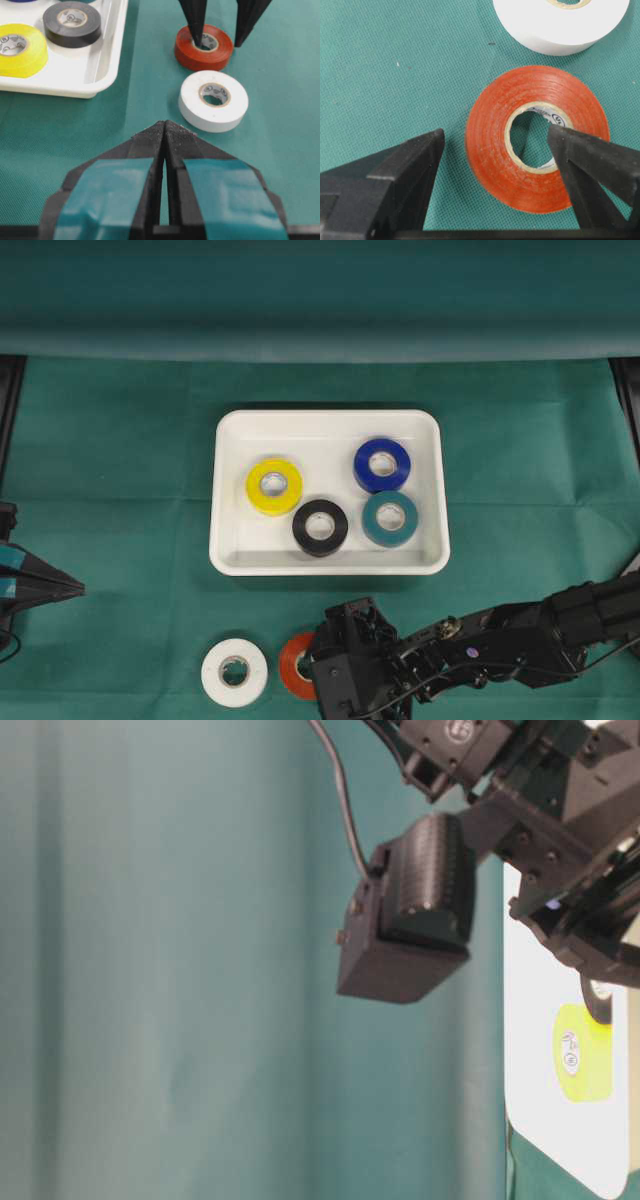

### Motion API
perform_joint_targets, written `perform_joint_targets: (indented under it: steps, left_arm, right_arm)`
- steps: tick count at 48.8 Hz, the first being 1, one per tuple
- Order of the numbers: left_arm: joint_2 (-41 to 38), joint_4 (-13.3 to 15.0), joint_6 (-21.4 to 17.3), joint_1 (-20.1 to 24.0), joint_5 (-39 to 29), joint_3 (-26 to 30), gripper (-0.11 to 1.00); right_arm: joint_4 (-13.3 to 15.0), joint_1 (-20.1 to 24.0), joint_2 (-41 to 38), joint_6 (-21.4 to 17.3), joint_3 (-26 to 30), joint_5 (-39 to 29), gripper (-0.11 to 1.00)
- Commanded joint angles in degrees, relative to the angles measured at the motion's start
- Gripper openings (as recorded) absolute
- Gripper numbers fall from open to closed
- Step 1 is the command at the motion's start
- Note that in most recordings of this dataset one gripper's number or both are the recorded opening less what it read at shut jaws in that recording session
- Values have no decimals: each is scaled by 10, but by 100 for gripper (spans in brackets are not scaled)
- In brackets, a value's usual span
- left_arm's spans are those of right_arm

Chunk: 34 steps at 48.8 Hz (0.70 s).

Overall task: Put the tape into the white case with the right arm.
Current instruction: 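Move the right gripper down onto the red tape roll's core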

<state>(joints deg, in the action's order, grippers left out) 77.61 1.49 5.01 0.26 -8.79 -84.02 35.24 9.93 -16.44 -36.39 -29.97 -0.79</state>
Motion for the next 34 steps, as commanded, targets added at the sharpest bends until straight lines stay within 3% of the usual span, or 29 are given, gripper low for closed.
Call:
perform_joint_targets:
  steps: [1,12,23,34]
  left_arm:
    - [-4,0,0,1,5,7,0]
    - [-5,0,0,1,5,7,0]
    - [-5,0,0,1,5,7,0]
    - [-5,0,0,1,4,8,0]
  right_arm:
    - [1,1,6,-1,11,4,56]
    - [1,2,6,-2,15,1,42]
    - [1,2,7,-2,23,0,2]
    - [1,2,7,-2,25,1,1]
